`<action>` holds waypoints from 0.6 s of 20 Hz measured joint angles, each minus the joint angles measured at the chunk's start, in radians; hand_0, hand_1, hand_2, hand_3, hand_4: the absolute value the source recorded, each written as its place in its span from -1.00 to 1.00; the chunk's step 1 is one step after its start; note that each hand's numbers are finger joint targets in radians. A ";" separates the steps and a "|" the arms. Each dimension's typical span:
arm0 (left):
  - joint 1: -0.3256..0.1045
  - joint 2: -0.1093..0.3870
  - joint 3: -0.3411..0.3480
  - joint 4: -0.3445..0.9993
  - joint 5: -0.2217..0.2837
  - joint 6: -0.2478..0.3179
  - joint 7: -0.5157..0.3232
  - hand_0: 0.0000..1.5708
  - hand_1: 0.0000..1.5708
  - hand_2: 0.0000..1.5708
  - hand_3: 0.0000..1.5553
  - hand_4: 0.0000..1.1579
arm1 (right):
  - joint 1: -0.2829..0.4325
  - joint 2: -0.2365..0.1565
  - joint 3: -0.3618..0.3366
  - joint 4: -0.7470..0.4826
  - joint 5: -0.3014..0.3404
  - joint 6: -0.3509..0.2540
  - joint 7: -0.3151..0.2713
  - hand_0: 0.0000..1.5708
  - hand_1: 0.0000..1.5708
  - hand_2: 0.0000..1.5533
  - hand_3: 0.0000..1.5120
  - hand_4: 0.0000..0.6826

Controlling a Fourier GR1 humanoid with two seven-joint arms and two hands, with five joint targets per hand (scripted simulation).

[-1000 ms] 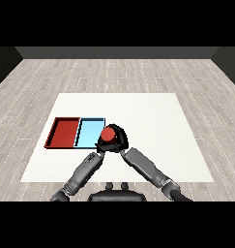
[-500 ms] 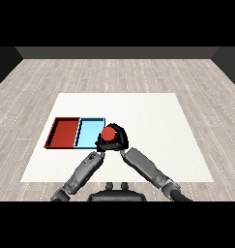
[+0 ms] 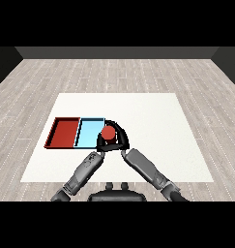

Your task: Pick the red can and put it in the red box

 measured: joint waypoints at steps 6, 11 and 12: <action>0.007 0.003 0.030 -0.010 -0.032 -0.019 0.029 1.00 1.00 1.00 0.94 0.98 | 0.037 -0.003 -0.035 -0.024 0.039 0.032 0.003 -1.00 -1.00 -1.00 -1.00 -1.00; 0.013 0.002 0.031 0.033 0.011 -0.023 -0.007 1.00 1.00 1.00 0.92 0.97 | 0.049 -0.027 -0.093 -0.081 0.049 0.042 0.018 -1.00 -1.00 -1.00 -1.00 -1.00; 0.019 0.001 0.028 0.027 0.005 -0.014 -0.006 1.00 1.00 1.00 0.91 0.98 | 0.054 -0.030 -0.108 -0.095 0.060 0.046 0.029 -1.00 -1.00 -1.00 -1.00 -1.00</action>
